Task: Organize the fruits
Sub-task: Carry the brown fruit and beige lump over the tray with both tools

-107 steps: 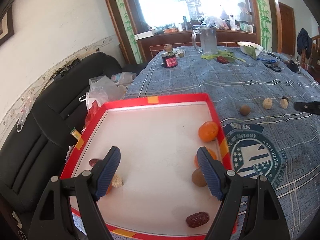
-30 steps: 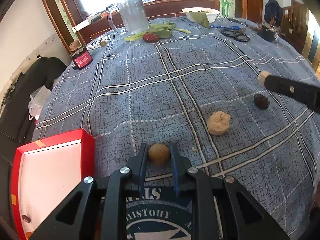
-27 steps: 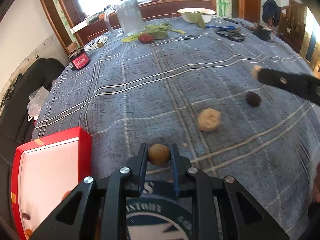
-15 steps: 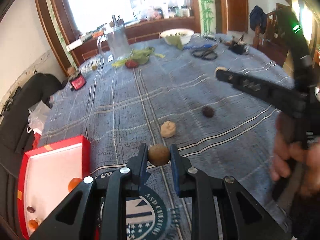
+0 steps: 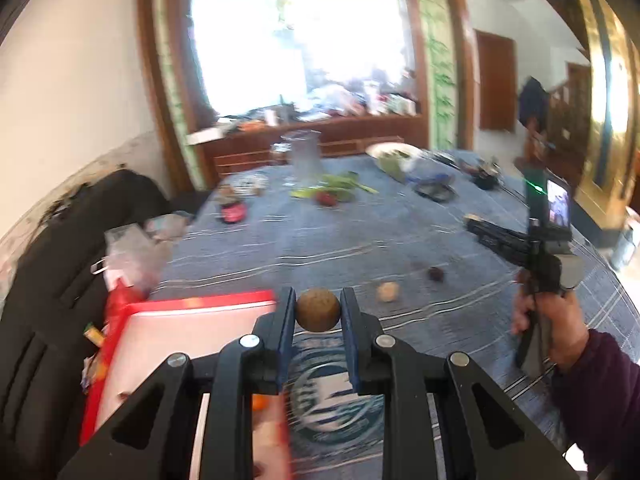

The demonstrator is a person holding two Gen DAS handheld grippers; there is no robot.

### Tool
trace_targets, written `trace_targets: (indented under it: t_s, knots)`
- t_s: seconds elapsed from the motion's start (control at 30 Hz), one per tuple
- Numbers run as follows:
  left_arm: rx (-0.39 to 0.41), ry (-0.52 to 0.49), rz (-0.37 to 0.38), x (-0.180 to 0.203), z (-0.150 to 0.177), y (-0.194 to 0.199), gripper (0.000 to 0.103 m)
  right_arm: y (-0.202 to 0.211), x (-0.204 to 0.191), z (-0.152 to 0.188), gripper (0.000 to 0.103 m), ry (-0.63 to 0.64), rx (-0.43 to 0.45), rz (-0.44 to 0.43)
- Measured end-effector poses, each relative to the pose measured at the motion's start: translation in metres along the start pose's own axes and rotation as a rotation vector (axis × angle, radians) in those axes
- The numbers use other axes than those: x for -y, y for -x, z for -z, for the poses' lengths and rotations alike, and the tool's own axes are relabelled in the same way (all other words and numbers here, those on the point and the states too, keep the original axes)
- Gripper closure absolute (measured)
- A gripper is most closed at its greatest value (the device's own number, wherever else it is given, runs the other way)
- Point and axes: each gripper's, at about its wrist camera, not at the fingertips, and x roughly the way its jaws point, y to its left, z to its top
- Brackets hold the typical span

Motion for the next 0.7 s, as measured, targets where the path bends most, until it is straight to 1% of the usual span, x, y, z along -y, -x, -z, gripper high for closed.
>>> trace_targets:
  t_s: [0.1, 0.13, 0.2, 0.23, 0.3, 0.33, 0.37, 0.4, 0.47, 0.53, 0.57, 0.67, 0.7]
  knots:
    - [0.021, 0.044, -0.076, -0.037, 0.015, 0.013, 0.082, 0.005, -0.004, 0.004, 0.080, 0.016, 0.000, 0.033]
    - [0.023, 0.064, -0.112, -0.053, 0.021, 0.015, 0.082, 0.010, -0.010, 0.007, 0.080, 0.031, 0.000, 0.033]
    - [0.012, 0.097, -0.155, -0.076, 0.032, 0.013, 0.082, 0.025, -0.030, 0.012, 0.080, 0.071, 0.005, 0.004]
    - [-0.005, 0.127, -0.182, -0.093, 0.039, 0.009, 0.082, 0.033, -0.043, 0.015, 0.080, 0.093, 0.003, -0.029]
    - [-0.030, 0.171, -0.208, -0.112, 0.050, 0.004, 0.082, 0.049, -0.077, 0.021, 0.080, 0.143, -0.015, -0.119]
    - [-0.043, 0.192, -0.219, -0.123, 0.056, 0.001, 0.082, 0.057, -0.099, 0.024, 0.080, 0.173, -0.025, -0.187]
    - [-0.052, 0.209, -0.231, -0.131, 0.062, -0.001, 0.082, 0.064, -0.119, 0.027, 0.080, 0.202, -0.034, -0.242]
    - [-0.060, 0.223, -0.243, -0.138, 0.068, -0.004, 0.082, 0.068, -0.133, 0.030, 0.080, 0.223, -0.042, -0.277]
    - [-0.068, 0.235, -0.242, -0.144, 0.077, -0.004, 0.082, 0.074, -0.174, 0.039, 0.080, 0.272, -0.094, -0.379]
    - [-0.077, 0.240, -0.244, -0.148, 0.083, -0.007, 0.082, 0.073, -0.201, 0.049, 0.079, 0.295, -0.145, -0.440]
    - [-0.080, 0.236, -0.246, -0.149, 0.085, -0.007, 0.082, 0.071, -0.219, 0.058, 0.079, 0.313, -0.185, -0.466]
    - [-0.090, 0.222, -0.260, -0.155, 0.091, -0.011, 0.082, 0.065, -0.253, 0.082, 0.079, 0.358, -0.255, -0.514]
    - [-0.095, 0.216, -0.269, -0.157, 0.093, -0.013, 0.082, 0.066, -0.260, 0.088, 0.079, 0.374, -0.263, -0.518]
